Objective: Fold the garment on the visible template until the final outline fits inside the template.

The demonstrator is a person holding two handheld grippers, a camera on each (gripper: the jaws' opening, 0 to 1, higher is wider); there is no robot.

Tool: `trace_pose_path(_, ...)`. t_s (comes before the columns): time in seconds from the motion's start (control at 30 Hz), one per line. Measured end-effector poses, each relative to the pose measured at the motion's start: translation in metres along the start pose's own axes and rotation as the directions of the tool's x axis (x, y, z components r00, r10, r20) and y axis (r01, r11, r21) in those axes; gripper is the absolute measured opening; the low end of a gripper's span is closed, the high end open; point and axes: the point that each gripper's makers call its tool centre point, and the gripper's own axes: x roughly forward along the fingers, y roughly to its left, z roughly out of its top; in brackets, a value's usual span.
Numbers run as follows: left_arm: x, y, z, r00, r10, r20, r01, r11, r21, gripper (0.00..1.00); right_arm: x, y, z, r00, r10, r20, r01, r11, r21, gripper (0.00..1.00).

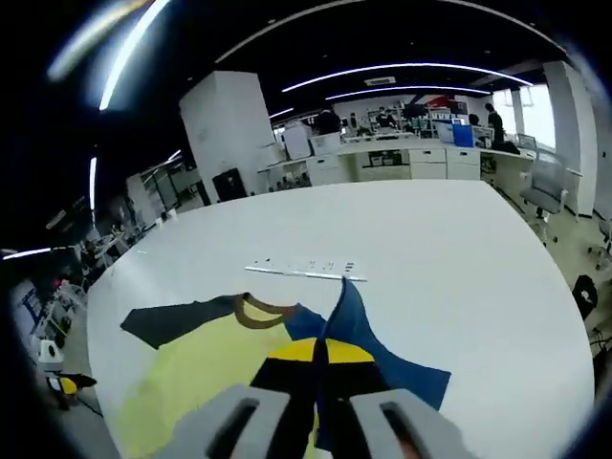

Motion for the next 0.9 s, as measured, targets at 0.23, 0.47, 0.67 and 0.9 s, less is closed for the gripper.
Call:
trace_pose_path(0.23,-0.002,0.0,0.008,0.999,-0.008,0.04,0.009,1.0,-0.023,0.41,0.028,0.062,0.015,0.994,0.102,0.027,-0.102,0.995,0.007,0.0)
trace_pose_path(0.47,-0.001,0.0,0.008,0.999,-0.013,0.04,0.014,0.999,-0.031,0.4,0.055,0.123,0.028,0.978,0.199,0.062,-0.201,0.979,0.034,0.0)
trace_pose_path(0.67,-0.001,0.001,0.007,0.999,-0.011,0.035,0.012,0.999,-0.036,0.39,0.084,0.164,0.014,0.971,0.238,0.02,-0.238,0.971,0.007,0.0)
trace_pose_path(0.9,0.0,0.002,0.004,1.0,-0.009,0.026,0.01,0.999,-0.042,0.39,0.111,0.185,-0.017,0.966,0.251,-0.068,-0.253,0.968,-0.011,0.0)
